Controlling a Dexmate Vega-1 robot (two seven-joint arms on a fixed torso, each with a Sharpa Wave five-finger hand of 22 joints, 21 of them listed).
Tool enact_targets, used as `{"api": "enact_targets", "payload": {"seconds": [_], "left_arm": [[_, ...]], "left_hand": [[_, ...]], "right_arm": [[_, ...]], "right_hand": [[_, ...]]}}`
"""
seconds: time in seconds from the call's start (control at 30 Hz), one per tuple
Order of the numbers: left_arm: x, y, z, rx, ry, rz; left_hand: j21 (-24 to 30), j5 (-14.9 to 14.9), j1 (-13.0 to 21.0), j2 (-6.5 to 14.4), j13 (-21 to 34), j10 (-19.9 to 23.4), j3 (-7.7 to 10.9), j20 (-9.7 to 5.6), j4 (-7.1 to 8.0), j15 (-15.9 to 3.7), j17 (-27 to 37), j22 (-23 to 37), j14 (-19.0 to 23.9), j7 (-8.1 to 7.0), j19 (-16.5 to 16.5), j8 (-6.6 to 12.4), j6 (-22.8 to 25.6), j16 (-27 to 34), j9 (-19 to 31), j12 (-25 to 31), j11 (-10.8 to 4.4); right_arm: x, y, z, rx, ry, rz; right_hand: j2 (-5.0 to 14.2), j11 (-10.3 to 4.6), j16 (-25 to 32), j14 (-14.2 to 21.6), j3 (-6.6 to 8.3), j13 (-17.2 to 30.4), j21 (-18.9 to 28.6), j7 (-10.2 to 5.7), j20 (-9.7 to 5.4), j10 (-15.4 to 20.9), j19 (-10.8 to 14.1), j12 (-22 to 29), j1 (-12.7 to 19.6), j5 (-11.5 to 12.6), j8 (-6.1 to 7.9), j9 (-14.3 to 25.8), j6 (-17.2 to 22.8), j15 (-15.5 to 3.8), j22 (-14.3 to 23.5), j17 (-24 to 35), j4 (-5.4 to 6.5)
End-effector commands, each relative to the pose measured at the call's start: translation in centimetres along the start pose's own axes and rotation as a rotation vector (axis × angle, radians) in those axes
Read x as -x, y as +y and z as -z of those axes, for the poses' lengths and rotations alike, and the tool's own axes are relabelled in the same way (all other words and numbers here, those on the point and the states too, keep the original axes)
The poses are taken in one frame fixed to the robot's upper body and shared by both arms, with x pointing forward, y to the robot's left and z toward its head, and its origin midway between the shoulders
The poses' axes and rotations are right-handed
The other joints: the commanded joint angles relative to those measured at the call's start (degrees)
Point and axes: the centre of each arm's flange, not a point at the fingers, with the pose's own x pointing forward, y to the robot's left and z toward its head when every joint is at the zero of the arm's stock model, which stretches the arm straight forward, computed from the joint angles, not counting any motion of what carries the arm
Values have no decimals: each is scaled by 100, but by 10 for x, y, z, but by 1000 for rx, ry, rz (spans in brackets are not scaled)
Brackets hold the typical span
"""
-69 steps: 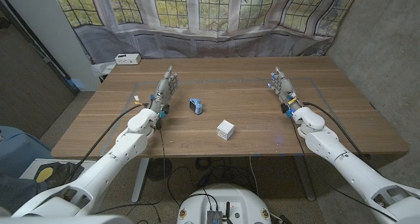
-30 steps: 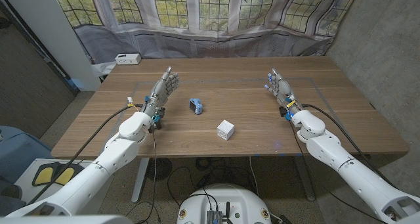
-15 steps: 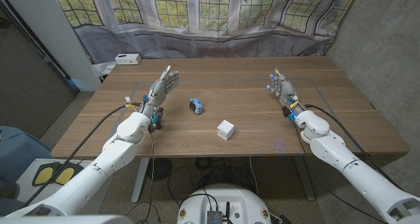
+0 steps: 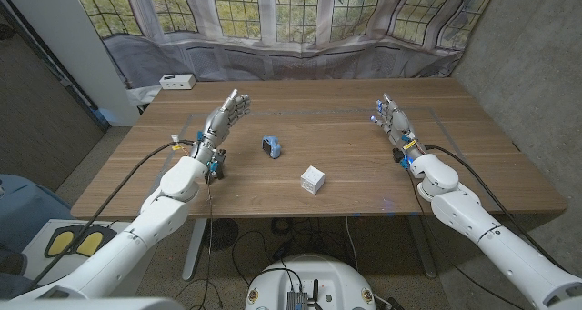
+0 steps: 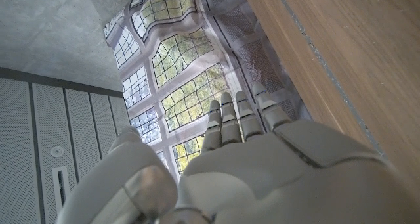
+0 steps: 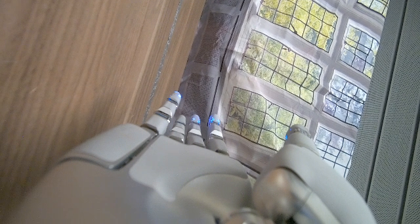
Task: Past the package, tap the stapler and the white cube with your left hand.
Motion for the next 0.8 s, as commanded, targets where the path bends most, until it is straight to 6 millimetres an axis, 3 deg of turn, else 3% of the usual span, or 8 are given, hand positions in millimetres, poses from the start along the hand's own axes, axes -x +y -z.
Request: {"api": "enact_targets", "payload": {"seconds": [0.03,0.8], "left_arm": [[5,3,-15,-91,-77,22],[23,-7,-42,-318,-151,60]], "left_hand": [[26,-7,61,-30,10,96,12,-28,-43,8,27,16,91,-18,98,45,107,0,24,52,-22],[-8,-13,78,-33,15,211,4,16,-75,-11,27,17,204,-34,210,11,226,-32,27,30,-60]], "right_arm": [[1,9,-6,14,-19,19],[11,18,-12,15,-26,50]], "right_hand": [[41,14,52,28,14,10,41,12,8,39,67,43,-1,33,27,32,38,7,17,18,-27],[41,22,37,53,11,10,13,1,24,78,71,26,-7,34,43,31,95,13,17,15,-41]]}}
